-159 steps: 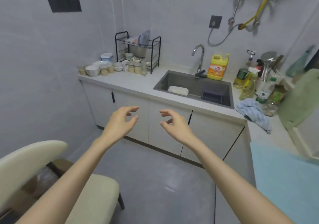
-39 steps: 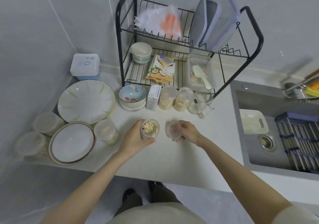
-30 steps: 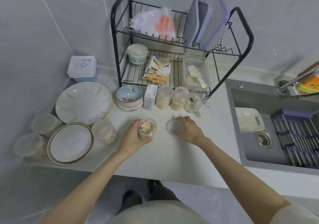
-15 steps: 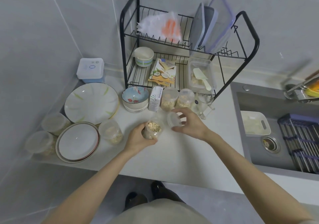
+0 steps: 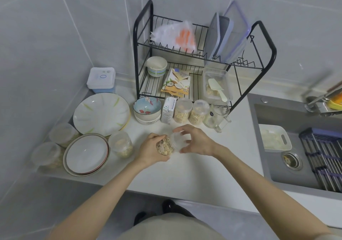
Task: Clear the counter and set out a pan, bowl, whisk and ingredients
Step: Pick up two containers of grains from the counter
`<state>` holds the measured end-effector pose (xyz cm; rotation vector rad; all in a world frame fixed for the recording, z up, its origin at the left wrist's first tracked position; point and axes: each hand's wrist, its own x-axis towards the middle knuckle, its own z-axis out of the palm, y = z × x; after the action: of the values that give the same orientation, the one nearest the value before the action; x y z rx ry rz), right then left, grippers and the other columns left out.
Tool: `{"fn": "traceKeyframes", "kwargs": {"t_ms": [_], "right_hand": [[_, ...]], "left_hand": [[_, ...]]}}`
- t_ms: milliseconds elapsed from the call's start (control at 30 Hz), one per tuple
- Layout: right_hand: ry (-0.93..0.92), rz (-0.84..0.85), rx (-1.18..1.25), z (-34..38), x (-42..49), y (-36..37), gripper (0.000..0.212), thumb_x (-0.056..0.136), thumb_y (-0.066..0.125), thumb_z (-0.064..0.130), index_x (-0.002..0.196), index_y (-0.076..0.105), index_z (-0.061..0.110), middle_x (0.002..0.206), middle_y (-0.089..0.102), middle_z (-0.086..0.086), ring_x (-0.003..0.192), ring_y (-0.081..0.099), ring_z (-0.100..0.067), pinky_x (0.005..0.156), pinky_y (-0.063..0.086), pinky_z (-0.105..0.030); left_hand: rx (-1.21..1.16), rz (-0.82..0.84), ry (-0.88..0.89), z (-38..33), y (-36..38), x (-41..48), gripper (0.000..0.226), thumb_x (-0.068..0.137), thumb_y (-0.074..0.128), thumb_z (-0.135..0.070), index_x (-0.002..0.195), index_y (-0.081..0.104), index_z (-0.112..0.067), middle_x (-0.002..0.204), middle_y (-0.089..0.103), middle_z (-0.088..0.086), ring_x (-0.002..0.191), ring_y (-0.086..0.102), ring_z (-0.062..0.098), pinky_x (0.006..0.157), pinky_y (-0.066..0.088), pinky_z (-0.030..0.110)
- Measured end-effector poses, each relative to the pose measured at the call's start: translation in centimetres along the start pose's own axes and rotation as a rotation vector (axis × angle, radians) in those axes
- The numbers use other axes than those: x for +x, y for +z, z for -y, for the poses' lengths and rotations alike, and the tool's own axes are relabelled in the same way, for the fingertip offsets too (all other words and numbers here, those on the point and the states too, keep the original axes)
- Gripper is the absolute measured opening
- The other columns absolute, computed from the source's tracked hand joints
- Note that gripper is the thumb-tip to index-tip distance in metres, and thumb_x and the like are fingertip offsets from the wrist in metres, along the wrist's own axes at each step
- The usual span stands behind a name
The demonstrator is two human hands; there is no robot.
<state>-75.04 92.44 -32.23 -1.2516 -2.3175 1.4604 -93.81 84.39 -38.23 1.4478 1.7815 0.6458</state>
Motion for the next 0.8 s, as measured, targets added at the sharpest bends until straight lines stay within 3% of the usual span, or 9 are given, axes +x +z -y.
{"fn": "traceKeyframes", "kwargs": {"t_ms": [133,300,467,533,600,700,800], "right_hand": [[0.046,-0.012,0.125,-0.7,-0.3,0.4,0.065,0.063,0.082,-0.002,0.117,0.059,0.024,0.126,0.053,0.005,0.112,0.054,-0.014,0.086,0.055,-0.03],[0.115,-0.047,-0.01,-1.0,-0.5,0.2,0.057,0.065,0.086,0.029,0.116,0.061,0.025,0.11,0.061,0.01,0.09,0.061,-0.009,0.074,0.048,-0.015],[0.23,-0.045,-0.035,-1.6,-0.6,0.6,0.057,0.069,0.079,0.05,0.114,0.062,0.019,0.106,0.064,0.005,0.08,0.066,-0.012,0.08,0.053,-0.026],[0.273,-0.024,0.042,-1.4,-0.7,0.5,0.057,0.071,0.078,0.048,0.115,0.061,0.016,0.107,0.064,0.001,0.076,0.069,-0.016,0.078,0.057,-0.029],[0.299,0.042,0.097,-1.1,-1.0,0.2,0.056,0.074,0.079,0.039,0.119,0.055,0.017,0.11,0.06,0.001,0.081,0.066,-0.015,0.074,0.056,-0.024],[0.165,0.101,0.019,-1.0,-1.3,0.2,0.067,0.07,0.083,0.024,0.125,0.046,0.028,0.115,0.052,0.009,0.091,0.057,-0.009,0.079,0.051,-0.021],[0.087,0.013,0.007,-1.2,-1.3,0.6,0.061,0.069,0.083,0.022,0.121,0.053,0.033,0.11,0.055,0.015,0.083,0.058,-0.005,0.075,0.048,-0.016]], "left_hand": [[0.016,0.002,-0.005,0.1,0.3,-0.2,0.086,0.055,0.088,-0.027,0.133,0.053,-0.019,0.113,0.045,-0.008,0.103,0.052,0.006,0.098,0.04,0.021],[0.066,-0.003,0.025,0.0,0.7,-0.3,0.086,0.054,0.087,-0.027,0.133,0.053,-0.02,0.111,0.044,-0.009,0.105,0.054,0.01,0.094,0.04,0.017],[0.116,-0.011,0.056,-0.4,0.9,-0.5,0.083,0.058,0.085,-0.026,0.134,0.052,-0.023,0.115,0.046,-0.007,0.106,0.053,0.009,0.089,0.036,0.012],[0.131,-0.006,0.053,-0.5,0.9,-0.6,0.083,0.059,0.085,-0.025,0.135,0.051,-0.022,0.116,0.046,-0.006,0.106,0.053,0.009,0.086,0.033,0.008],[0.143,0.003,0.054,-0.6,0.9,-0.5,0.083,0.059,0.085,-0.026,0.135,0.051,-0.021,0.117,0.047,-0.006,0.106,0.053,0.008,0.085,0.031,0.007],[0.156,0.023,0.042,-0.5,0.5,-0.2,0.084,0.058,0.085,-0.029,0.134,0.052,-0.023,0.118,0.048,-0.006,0.108,0.053,0.009,0.093,0.038,0.016],[0.164,0.035,0.051,-0.7,0.2,0.0,0.084,0.057,0.086,-0.029,0.134,0.052,-0.025,0.12,0.049,-0.006,0.11,0.053,0.01,0.096,0.041,0.022]]}}
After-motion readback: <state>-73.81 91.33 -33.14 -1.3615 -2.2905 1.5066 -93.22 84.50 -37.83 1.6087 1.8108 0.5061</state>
